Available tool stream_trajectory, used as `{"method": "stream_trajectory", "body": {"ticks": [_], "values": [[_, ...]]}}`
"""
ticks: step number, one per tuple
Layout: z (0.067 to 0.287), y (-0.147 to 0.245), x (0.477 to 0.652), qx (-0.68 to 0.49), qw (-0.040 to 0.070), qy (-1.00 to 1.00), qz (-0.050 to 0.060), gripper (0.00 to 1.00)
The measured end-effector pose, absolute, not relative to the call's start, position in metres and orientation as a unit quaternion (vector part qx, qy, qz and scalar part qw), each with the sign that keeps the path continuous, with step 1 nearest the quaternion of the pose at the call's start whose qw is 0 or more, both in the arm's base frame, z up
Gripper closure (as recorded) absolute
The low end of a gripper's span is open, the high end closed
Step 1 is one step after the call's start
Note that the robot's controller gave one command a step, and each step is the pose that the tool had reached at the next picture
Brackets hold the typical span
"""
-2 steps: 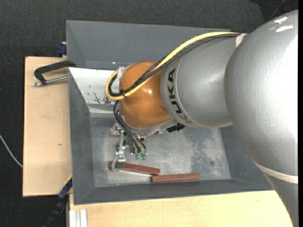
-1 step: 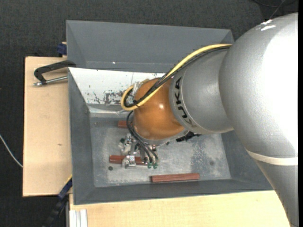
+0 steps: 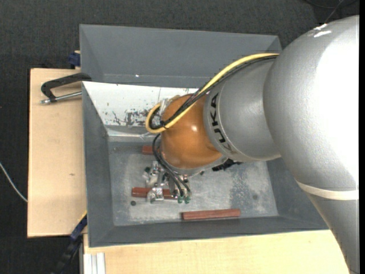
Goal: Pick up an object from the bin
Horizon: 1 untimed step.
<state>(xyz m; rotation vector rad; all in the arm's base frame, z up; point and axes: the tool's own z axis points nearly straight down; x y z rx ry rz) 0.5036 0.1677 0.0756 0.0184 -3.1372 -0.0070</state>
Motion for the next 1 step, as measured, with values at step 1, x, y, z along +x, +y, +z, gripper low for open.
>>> {"method": "stream_trajectory", "body": {"ticks": [1], "values": [[0.275, 0.1827, 0.5177, 0.001, -0.001, -1.0, -0.001, 1.0]]}}
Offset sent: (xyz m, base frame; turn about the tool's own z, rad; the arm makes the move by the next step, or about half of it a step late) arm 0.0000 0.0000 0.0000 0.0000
